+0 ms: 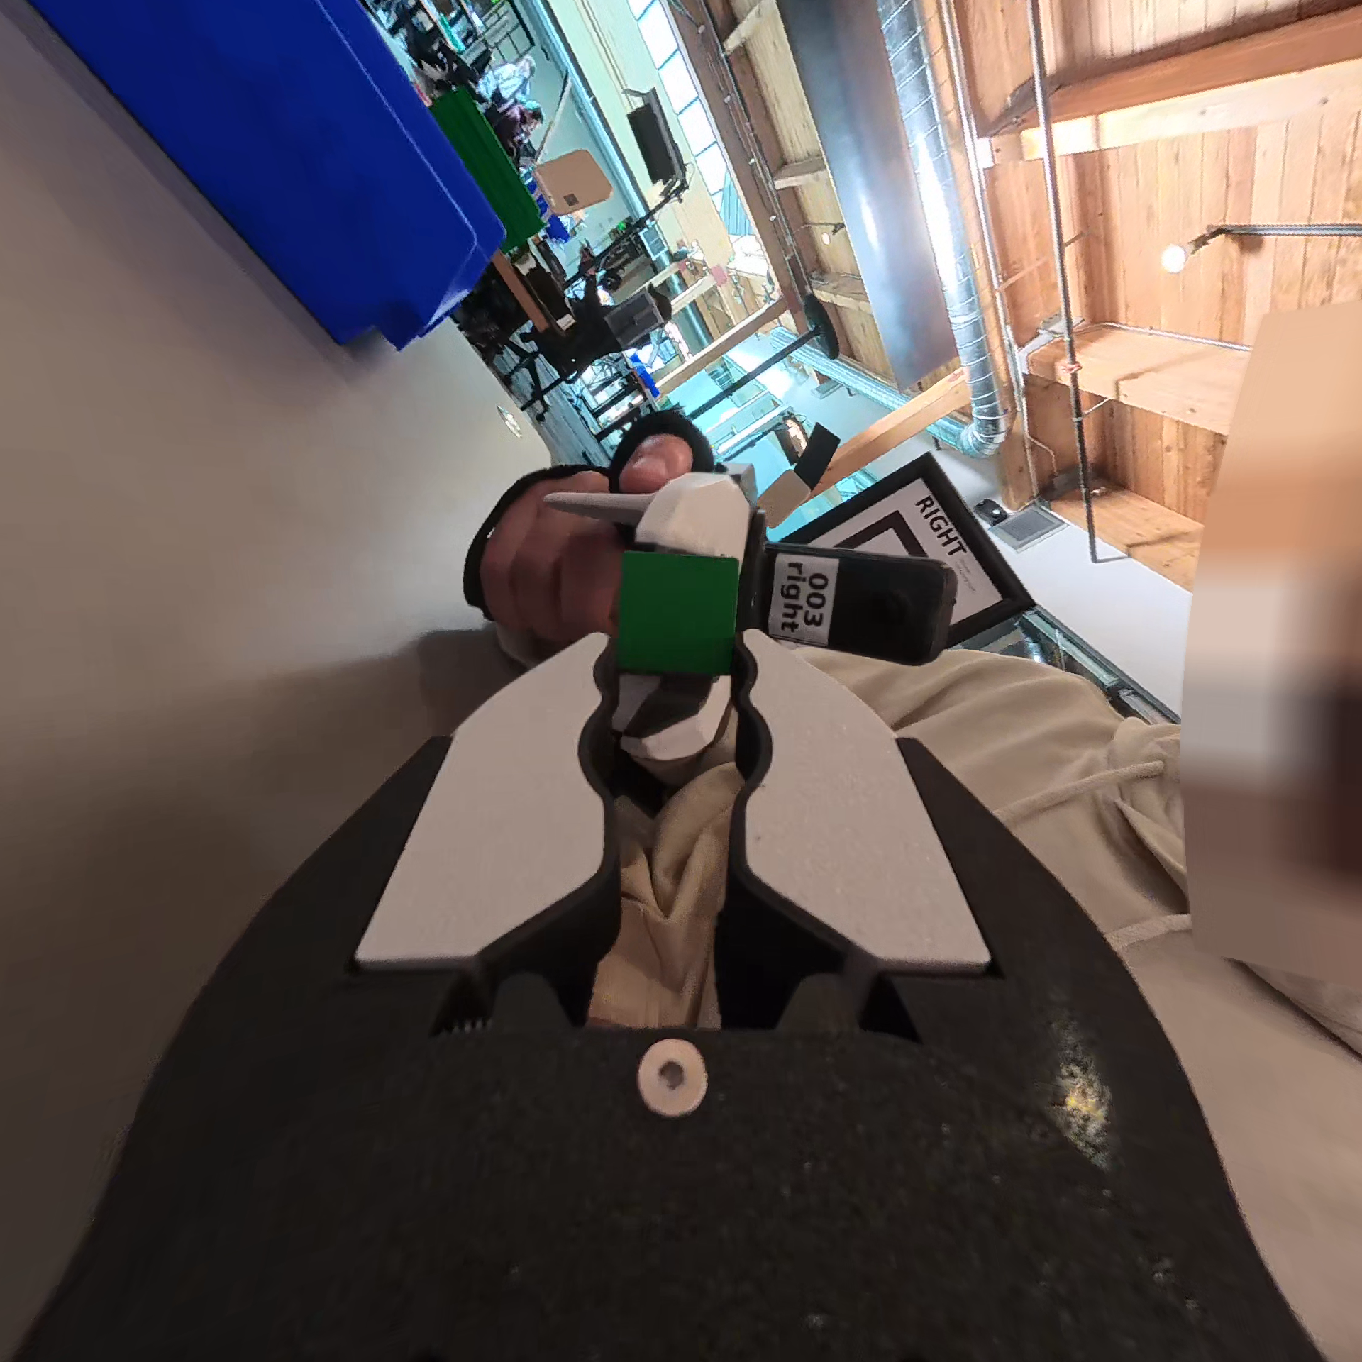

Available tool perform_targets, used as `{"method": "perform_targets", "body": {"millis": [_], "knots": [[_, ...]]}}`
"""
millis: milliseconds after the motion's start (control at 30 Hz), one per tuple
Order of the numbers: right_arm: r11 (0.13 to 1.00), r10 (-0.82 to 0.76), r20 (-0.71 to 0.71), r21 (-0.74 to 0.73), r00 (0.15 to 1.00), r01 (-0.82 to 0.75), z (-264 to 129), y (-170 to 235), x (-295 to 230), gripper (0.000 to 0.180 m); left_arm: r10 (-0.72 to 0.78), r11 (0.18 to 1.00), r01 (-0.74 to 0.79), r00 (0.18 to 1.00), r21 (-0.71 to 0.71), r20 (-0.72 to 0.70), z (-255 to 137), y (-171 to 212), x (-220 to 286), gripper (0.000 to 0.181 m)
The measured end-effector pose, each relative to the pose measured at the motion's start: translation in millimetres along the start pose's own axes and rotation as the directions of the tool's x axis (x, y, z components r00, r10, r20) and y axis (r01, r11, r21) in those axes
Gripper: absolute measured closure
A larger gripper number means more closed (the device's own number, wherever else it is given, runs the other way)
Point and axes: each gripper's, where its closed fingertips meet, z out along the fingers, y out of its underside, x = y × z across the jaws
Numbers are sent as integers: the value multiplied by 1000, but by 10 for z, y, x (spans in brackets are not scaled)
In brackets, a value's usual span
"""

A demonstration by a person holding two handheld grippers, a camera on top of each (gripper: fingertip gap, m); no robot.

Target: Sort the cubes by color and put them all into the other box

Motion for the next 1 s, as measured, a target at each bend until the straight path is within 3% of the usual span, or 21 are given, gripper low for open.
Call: {"method": "perform_targets", "body": {"millis": [133,267,300,367,400,533,633,733,833,900,1000], "knots": [[1000,18,-20,1,1000,-18,-27,24,20,150,27,999,-25,999,-43,47,83,84,-75,153],[1000,21,-7,-10,1000,-21,-89,28,27,151,-2,999,2,1000,-38,12,142,102,-52,152],[1000,16,-23,-12,1000,-16,-109,26,48,151,3,999,-2,1000,-44,19,146,109,-53,148],[999,23,-51,-30,998,-24,-177,49,123,151,46,998,-42,995,-44,86,110,111,-92,122],[998,34,-72,-41,997,-37,-236,68,193,151,89,996,-84,986,-42,138,67,111,-118,119],[986,66,-254,-129,965,-102,-711,247,813,151,275,957,-288,870,-31,409,-238,68,-262,119],[938,96,-454,-257,886,-233,-1349,585,1633,150,322,934,-357,807,-25,496,-401,81,-263,121],[749,193,-600,-421,776,-512,-2021,1320,2348,151,355,919,-391,774,-46,525,-429,135,-240,122],[454,195,-661,-594,725,-664,-2418,2284,2742,150,392,907,-412,757,-83,523,-365,187,-212,122],[273,195,-645,-688,739,-673,-2488,2797,2814,150,415,899,-424,747,-109,519,-315,212,-205,122],[107,160,-599,-779,784,-617,-2453,3233,2849,150,442,889,-435,730,-144,521,-274,256,-214,122]]}}
